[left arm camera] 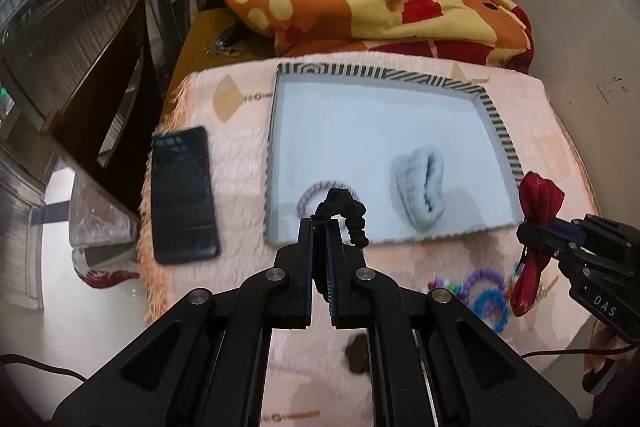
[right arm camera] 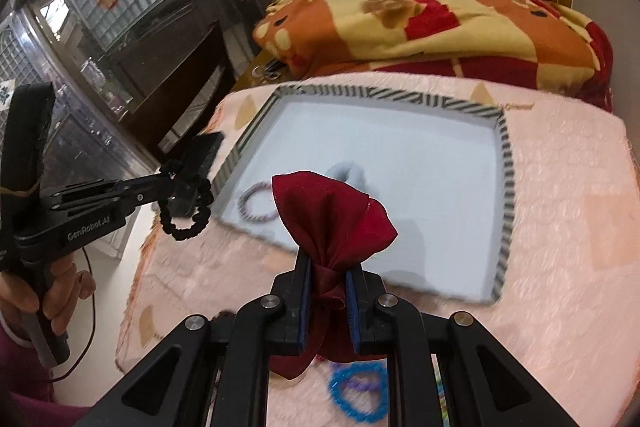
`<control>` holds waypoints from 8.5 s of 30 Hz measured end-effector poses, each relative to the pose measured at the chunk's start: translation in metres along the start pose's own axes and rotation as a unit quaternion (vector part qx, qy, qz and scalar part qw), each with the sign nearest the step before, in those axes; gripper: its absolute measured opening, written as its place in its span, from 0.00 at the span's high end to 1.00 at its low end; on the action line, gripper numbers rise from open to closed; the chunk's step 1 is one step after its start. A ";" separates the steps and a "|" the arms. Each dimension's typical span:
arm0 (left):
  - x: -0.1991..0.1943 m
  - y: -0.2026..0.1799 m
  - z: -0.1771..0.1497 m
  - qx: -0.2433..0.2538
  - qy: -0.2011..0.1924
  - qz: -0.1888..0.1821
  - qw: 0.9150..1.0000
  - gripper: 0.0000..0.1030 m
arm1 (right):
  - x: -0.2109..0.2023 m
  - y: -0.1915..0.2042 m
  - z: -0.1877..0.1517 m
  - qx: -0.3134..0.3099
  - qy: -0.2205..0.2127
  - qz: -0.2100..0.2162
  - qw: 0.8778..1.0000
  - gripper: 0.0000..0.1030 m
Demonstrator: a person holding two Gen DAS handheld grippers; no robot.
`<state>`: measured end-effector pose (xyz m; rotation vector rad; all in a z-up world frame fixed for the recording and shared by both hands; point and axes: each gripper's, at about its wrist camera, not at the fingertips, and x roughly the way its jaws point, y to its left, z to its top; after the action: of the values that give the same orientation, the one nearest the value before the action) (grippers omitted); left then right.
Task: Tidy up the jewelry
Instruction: 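Carry the red bow and black scrunchie into the tray and release both, then withdraw both tools from the tray toward the remaining accessories, then grasp the brown scrunchie with the left tool while the right tool grasps the blue beaded bracelet, then carry the brown scrunchie and blue bracelet into the tray and open both tools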
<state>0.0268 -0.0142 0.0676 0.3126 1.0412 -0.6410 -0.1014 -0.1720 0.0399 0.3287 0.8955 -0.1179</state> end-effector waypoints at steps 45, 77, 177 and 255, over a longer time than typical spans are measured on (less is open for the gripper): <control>0.134 0.011 0.059 -0.046 0.085 0.041 0.994 0.71 | 0.103 -0.064 0.040 0.026 0.074 -0.035 0.996 0.60; 0.042 -0.012 0.003 -0.054 0.028 0.057 0.997 0.59 | 0.020 -0.033 -0.007 0.059 0.030 -0.043 0.997 0.58; 0.065 -0.039 -0.117 -0.013 0.144 -0.018 0.989 0.84 | -0.016 -0.020 -0.092 0.041 0.012 -0.032 0.999 0.92; -0.013 0.002 -0.005 -0.053 0.006 0.000 0.999 0.84 | -0.016 -0.008 0.003 -0.028 -0.022 -0.024 0.999 0.92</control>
<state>0.0200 -0.0059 0.0766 0.2245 1.0823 -0.5818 -0.1109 -0.1814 0.0527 0.2520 0.8611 -0.1431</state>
